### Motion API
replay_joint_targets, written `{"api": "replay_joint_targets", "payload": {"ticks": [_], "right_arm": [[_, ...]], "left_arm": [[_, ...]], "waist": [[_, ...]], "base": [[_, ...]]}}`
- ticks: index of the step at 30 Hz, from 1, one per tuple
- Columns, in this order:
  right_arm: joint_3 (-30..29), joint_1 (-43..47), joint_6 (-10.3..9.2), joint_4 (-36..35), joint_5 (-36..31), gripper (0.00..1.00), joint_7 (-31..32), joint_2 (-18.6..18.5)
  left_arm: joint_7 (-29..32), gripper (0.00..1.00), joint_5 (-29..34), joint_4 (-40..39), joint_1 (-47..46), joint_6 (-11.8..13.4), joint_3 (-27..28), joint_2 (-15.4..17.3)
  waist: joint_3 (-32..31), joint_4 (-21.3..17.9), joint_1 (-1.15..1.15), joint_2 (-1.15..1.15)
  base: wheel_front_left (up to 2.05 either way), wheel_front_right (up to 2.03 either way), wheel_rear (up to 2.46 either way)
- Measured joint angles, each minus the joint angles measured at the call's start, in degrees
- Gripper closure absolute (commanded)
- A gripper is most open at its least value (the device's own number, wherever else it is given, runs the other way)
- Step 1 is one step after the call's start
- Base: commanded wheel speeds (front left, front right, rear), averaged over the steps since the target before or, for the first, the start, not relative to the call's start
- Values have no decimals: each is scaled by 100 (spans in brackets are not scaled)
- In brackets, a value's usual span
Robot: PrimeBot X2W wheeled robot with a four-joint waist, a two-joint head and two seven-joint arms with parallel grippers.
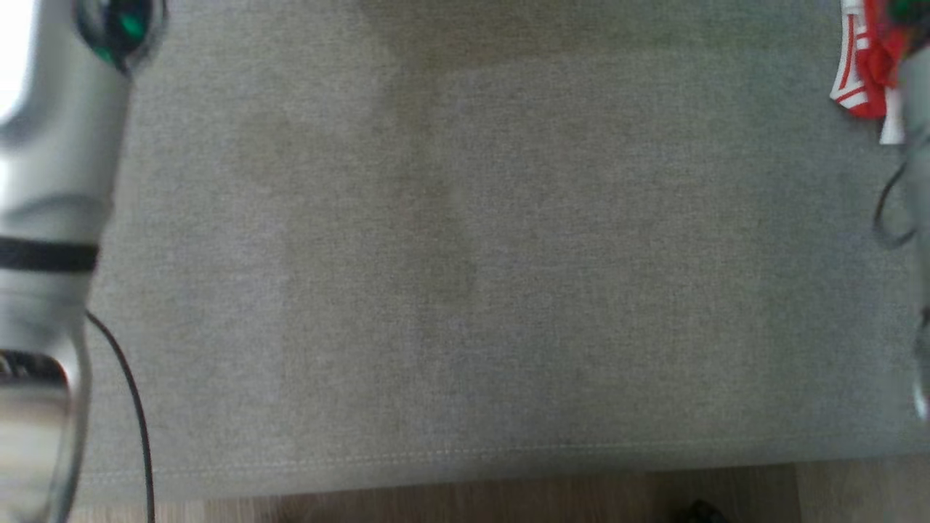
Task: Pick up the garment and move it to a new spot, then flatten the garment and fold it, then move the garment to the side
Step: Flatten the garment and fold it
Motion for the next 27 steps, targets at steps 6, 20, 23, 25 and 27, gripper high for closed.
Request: {"api": "replay_joint_targets", "payload": {"ticks": [6,20,23,25,27], "right_arm": [[444,805,0,740,333,100,-143,4],[1928,2174,0,1408,1073,100,-59,-502],[2205,2329,0,1452,1149,100,-26,-770],[2419,2466,0,1448,1323,100,105,-865],[2772,2774,0,1360,1638,100,357,-984]], "left_arm": [[-305,100,-48,333,848,-7,-700,-11],[-374,100,-681,422,2769,-43,-2290,222],[-376,100,-688,370,3052,-48,-2591,254],[-378,100,-689,353,3205,-48,-2663,254],[-427,100,-689,354,3406,-47,-2727,277]], "waist": [[-198,62,-1,0],[-1178,260,-2,0],[-1409,289,-2,0],[-1552,303,-2,0],[-1766,300,-2,1]], "base": [[0,0,0],[0,0,0],[0,0,0],[0,0,0],[0,0,0]]}}
